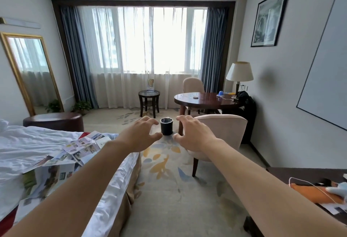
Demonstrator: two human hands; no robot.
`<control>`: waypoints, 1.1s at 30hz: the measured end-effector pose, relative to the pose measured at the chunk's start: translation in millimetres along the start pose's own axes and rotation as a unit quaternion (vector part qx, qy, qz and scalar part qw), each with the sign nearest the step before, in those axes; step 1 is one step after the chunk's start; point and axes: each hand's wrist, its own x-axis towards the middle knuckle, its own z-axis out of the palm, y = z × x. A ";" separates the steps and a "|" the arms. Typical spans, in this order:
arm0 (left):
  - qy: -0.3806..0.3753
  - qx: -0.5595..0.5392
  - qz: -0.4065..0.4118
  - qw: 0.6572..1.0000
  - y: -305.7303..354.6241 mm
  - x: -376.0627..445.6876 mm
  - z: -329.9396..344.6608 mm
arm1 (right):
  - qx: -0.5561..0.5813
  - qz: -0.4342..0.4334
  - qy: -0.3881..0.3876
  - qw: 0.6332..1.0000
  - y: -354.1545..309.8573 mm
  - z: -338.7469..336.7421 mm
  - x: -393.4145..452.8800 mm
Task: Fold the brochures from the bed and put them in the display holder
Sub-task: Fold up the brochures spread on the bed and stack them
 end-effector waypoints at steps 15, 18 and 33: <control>0.003 -0.008 0.006 1.000 -110.1 247.2 40.2 | -0.014 0.010 -0.002 1.000 83.1 55.5 249.2; 0.009 -0.014 -0.002 1.000 -126.8 302.9 55.9 | -0.013 0.003 0.000 1.000 109.3 71.6 306.2; -0.001 -0.014 -0.022 1.000 -243.2 515.9 96.1 | -0.005 -0.045 -0.040 0.998 199.4 155.7 558.9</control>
